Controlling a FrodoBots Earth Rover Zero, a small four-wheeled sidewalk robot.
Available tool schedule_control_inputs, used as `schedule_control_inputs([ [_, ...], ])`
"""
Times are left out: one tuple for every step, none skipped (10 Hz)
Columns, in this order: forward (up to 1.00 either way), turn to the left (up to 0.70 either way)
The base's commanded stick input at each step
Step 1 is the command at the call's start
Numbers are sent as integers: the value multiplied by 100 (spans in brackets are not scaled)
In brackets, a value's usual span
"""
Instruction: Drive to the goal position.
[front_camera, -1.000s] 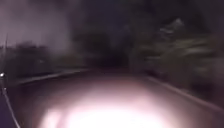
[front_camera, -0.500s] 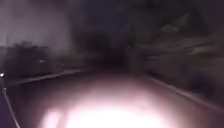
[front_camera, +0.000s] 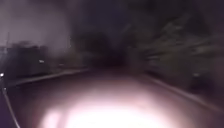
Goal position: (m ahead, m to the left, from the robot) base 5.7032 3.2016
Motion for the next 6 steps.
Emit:
schedule_control_inputs([
  [50, 2],
  [50, -19],
  [50, -40],
  [50, -19],
  [50, 15],
  [50, 18],
])
